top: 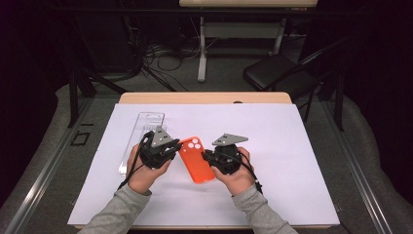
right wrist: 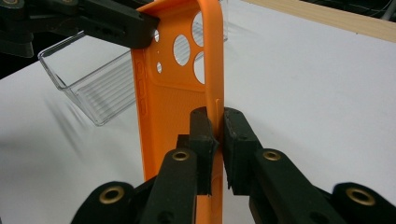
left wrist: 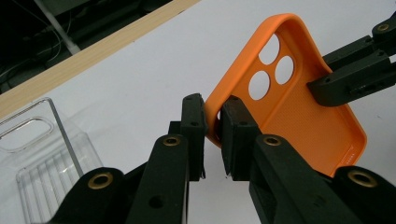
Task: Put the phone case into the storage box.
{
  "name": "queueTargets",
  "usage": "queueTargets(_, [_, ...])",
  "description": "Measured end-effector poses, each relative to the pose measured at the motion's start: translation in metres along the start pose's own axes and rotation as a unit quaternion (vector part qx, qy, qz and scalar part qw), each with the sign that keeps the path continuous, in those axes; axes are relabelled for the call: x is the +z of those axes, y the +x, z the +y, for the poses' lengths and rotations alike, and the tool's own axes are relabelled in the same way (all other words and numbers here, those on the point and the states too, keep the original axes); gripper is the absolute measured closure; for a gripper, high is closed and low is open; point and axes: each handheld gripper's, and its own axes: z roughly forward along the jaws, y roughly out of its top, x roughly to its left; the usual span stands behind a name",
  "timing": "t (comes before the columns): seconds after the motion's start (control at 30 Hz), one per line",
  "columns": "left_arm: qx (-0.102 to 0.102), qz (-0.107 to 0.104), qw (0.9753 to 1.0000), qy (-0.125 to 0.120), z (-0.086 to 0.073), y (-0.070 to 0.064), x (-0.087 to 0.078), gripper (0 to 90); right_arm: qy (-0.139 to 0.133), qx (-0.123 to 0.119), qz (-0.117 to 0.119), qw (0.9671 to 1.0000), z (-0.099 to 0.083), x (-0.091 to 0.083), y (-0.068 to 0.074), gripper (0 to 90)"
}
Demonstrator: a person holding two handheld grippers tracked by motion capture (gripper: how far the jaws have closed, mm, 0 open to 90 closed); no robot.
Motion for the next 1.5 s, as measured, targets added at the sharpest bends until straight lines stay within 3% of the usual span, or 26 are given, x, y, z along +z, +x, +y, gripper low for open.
queueTargets(1.5, [-0.01,-0.014,0.9999,-0.001,0.0004,0.0047,-0.0013,81.2,-0.006,0.008,0.011,0.9999,-0.0002,0.0006,-0.0018,81.6])
